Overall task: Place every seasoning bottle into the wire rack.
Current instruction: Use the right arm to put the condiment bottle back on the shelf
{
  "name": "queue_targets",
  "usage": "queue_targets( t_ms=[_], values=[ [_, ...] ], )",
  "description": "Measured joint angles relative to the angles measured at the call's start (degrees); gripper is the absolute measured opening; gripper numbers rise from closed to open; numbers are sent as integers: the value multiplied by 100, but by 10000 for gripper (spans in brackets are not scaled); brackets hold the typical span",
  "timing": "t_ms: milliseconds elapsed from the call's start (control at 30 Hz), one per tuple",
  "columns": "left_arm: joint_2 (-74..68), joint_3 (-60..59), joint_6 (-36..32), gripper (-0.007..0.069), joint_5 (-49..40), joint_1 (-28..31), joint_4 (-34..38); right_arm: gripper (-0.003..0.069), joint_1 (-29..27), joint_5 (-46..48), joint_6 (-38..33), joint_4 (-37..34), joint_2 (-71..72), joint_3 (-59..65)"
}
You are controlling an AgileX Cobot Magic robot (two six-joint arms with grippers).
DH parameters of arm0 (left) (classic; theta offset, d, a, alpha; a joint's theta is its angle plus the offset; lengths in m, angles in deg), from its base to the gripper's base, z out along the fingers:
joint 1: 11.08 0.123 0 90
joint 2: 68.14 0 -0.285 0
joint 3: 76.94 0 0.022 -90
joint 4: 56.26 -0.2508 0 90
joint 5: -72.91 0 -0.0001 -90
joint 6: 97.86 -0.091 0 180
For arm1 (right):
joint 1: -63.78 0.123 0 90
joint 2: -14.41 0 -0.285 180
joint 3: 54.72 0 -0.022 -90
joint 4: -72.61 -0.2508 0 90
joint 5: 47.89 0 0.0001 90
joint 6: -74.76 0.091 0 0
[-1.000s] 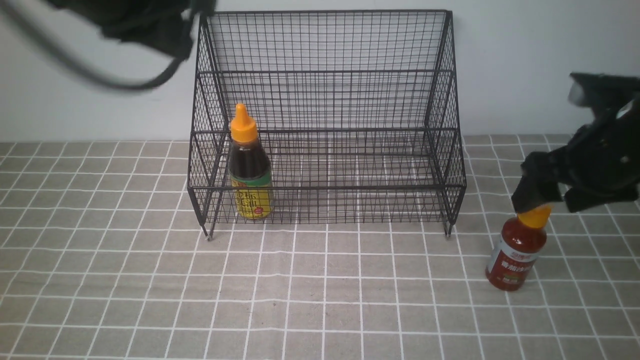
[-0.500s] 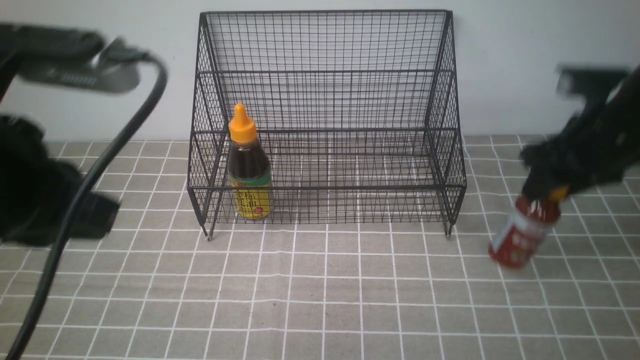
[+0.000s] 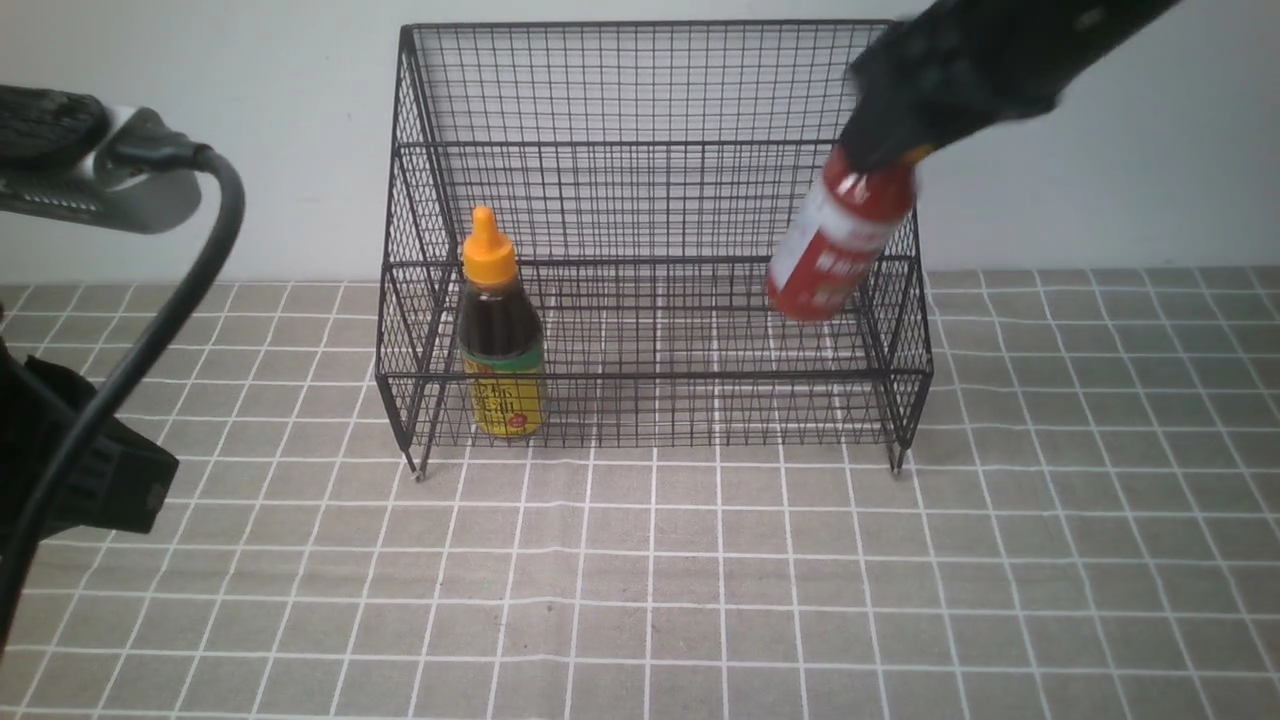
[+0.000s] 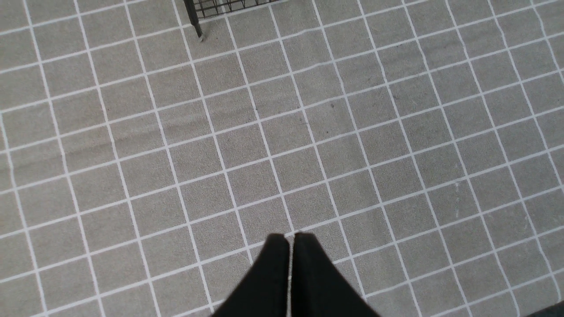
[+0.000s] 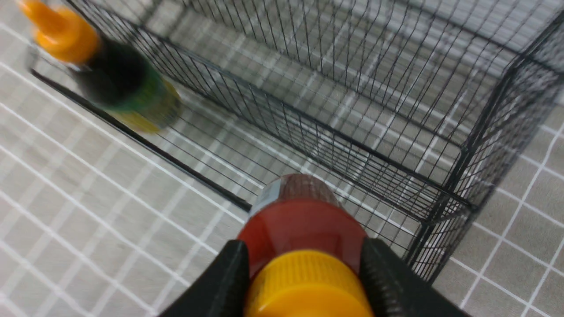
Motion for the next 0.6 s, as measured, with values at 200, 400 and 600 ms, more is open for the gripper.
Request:
queue_targets(
  t_ms=[200, 400, 600],
  values=[
    [102, 0, 0, -7, 0, 0, 0, 293, 386, -214, 365, 1083, -763, -25],
    [296, 0, -5, -7, -2, 0, 0, 293, 535, -360, 522, 1352, -1110, -25],
    [462, 0, -11, -7, -6, 0, -5, 293, 542, -552, 922, 1356, -1474, -38]
  ],
)
